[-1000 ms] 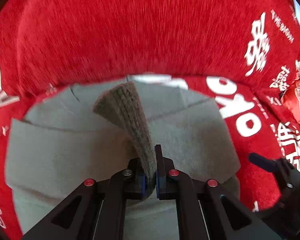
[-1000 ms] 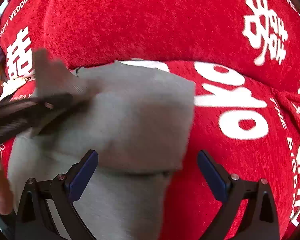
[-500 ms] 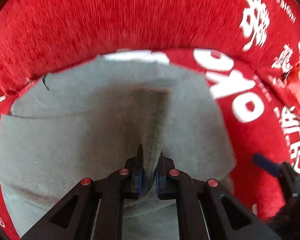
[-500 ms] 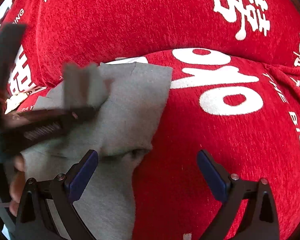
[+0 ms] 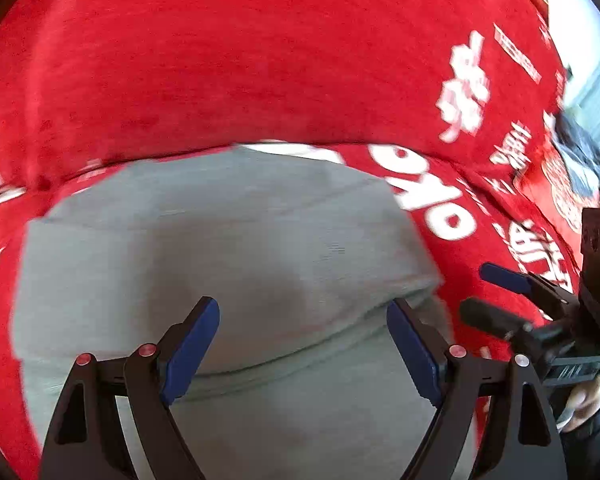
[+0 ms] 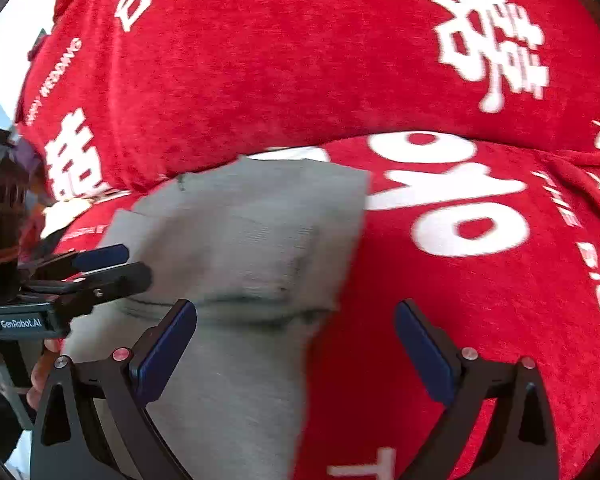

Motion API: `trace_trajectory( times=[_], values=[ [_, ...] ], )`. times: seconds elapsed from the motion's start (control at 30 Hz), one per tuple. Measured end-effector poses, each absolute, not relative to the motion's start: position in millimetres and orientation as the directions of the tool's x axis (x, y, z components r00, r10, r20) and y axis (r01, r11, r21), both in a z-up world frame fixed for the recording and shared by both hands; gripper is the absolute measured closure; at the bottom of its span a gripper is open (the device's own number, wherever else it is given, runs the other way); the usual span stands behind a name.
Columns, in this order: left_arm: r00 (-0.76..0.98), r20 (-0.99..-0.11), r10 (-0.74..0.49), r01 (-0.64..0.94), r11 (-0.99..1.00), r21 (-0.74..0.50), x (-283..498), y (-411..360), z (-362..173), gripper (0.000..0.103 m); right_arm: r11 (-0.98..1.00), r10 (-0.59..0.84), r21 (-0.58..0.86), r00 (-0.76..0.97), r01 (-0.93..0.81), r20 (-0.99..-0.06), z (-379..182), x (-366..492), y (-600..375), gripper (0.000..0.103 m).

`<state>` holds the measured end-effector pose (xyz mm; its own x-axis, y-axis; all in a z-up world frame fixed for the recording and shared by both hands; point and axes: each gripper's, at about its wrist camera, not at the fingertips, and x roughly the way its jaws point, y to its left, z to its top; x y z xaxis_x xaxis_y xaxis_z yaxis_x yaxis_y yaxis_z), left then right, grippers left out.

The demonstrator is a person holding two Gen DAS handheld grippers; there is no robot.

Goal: Fold small clothes

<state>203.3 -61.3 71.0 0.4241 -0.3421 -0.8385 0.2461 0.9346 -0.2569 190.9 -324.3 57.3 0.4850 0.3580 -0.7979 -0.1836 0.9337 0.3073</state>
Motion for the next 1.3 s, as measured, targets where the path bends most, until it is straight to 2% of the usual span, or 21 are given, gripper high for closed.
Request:
trace_trajectory(
  times=[0.1,0.2,0.3,0.37,0.4,0.47,0.5,0.53,0.67,0.73,0.8,0.87,0.93,1.0,1.07,1.17,1.23,1.27,1.3],
  values=[
    [0.456,-0.858,-0.236,0.127,0.972,-0.200,215,-13,63,0.016,0.922,0.388,0.335,0.469,-0.197,-0.793,53,199,-311,0.003],
    [0.465,-0.878,-0.109,-0.041,0.989,-0.145,231,38,47,0.016,0.932,0.362,0.301,0.466,-0.202,-0.807,49,217,-294,0.009],
    [0.443,-0.894,-0.066,-0.190,0.968,-0.165,240,85,28,0.016,0.952,0.303,0.246,0.457,-0.180,-0.836,40,239,-285,0.012],
    [0.413,-0.907,-0.084,-0.240,0.950,-0.198,241,102,10,0.016,0.955,0.290,0.238,0.410,-0.176,-0.864,26,255,-279,0.025],
    [0.400,-0.911,-0.098,-0.239,0.949,-0.207,242,101,2,0.016,0.953,0.292,0.240,0.356,-0.183,-0.888,14,263,-273,0.045],
    [0.425,-0.904,-0.053,-0.196,0.969,-0.148,239,94,-2,0.016,0.964,0.234,0.166,0.365,-0.207,-0.901,8,267,-266,0.065],
    [0.426,-0.904,-0.037,-0.178,0.976,-0.124,239,89,-1,0.016,0.962,0.221,0.135,0.383,-0.239,-0.897,11,266,-260,0.089],
    [0.422,-0.905,-0.042,-0.162,0.979,-0.121,239,85,2,0.016,0.955,0.235,0.141,0.379,-0.260,-0.895,14,265,-257,0.093],
    [0.457,-0.884,-0.102,-0.122,0.977,-0.176,237,77,13,0.016,0.955,0.221,0.101,0.440,-0.279,-0.870,29,257,-256,0.094],
    [0.418,-0.904,-0.090,-0.119,0.981,-0.153,242,71,4,0.016,0.962,0.207,0.101,0.431,-0.255,-0.878,22,259,-261,0.094],
    [0.435,-0.900,-0.020,-0.084,0.995,-0.062,241,61,0,0.014,0.967,0.199,0.115,0.398,-0.225,-0.895,7,263,-265,0.094],
    [0.423,-0.906,-0.010,-0.065,0.997,-0.041,239,56,6,0.014,0.970,0.208,0.132,0.412,-0.204,-0.887,9,263,-268,0.083],
    [0.450,-0.891,-0.064,-0.055,0.994,-0.099,235,60,22,0.014,0.978,0.186,0.128,0.411,-0.164,-0.892,17,262,-273,0.049],
    [0.480,-0.876,-0.049,-0.048,0.995,-0.082,231,62,32,0.014,0.987,0.147,0.093,0.489,-0.133,-0.860,38,252,-277,0.030],
    [0.467,-0.883,-0.044,-0.022,0.998,-0.062,232,56,30,0.014,0.988,0.143,0.091,0.545,-0.122,-0.826,55,241,-272,0.027],
    [0.412,-0.911,-0.002,-0.001,1.000,-0.002,239,42,13,0.014,0.970,0.211,0.115,0.506,-0.214,-0.836,57,233,-238,0.027],
    [0.439,-0.898,0.034,-0.041,0.999,0.018,235,41,12,0.000,0.956,0.184,0.050,0.462,-0.288,-0.867,47,231,-203,0.027],
    [0.443,-0.895,0.060,-0.076,0.997,0.029,235,43,10,0.000,0.950,0.179,0.035,0.450,-0.310,-0.875,40,230,-191,0.027],
    [0.434,-0.900,0.036,-0.091,0.996,-0.004,236,46,7,0.000,0.948,0.178,0.035,0.437,-0.315,-0.881,33,233,-182,0.027]
  ],
)
